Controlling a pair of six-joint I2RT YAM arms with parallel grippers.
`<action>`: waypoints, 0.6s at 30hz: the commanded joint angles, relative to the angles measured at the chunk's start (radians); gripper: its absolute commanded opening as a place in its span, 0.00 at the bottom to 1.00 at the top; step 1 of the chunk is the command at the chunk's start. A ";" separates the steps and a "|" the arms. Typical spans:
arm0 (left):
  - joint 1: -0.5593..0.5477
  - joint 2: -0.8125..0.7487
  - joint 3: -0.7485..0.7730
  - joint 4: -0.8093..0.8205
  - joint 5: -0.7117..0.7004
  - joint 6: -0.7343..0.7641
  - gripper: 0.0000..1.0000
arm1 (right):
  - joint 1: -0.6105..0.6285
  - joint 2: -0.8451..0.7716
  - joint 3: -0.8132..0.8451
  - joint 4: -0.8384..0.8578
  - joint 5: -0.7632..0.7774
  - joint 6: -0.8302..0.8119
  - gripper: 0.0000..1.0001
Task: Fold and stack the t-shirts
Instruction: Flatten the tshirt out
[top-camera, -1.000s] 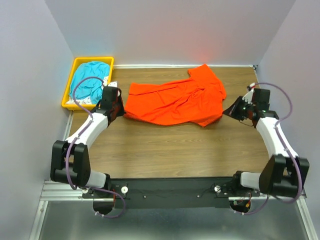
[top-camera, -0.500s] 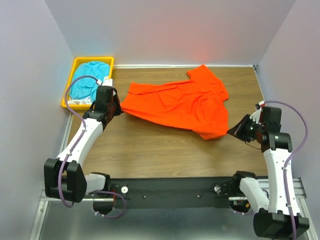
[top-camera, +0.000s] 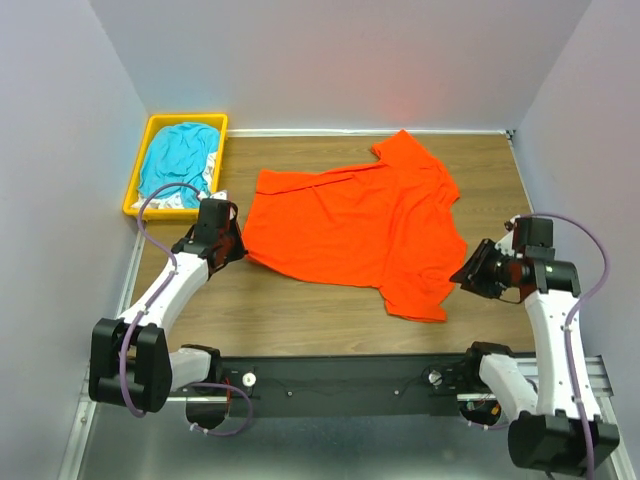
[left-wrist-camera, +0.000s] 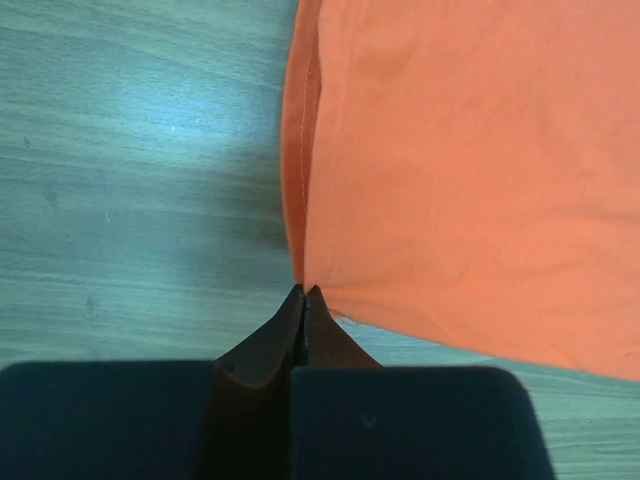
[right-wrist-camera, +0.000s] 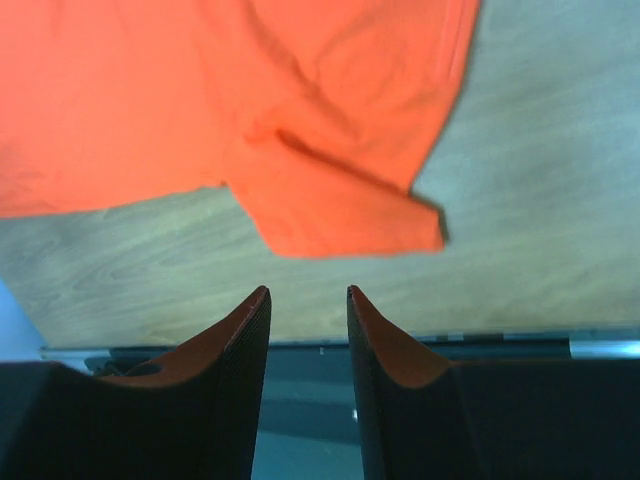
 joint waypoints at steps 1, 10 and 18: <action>0.004 -0.029 -0.011 0.029 -0.016 -0.022 0.00 | -0.004 0.094 -0.057 0.211 0.012 0.000 0.44; 0.013 -0.055 -0.025 0.037 -0.069 -0.036 0.00 | -0.004 0.352 -0.221 0.646 0.093 0.089 0.43; 0.037 -0.035 -0.045 0.080 -0.088 -0.031 0.00 | -0.007 0.585 -0.215 0.811 0.288 0.154 0.43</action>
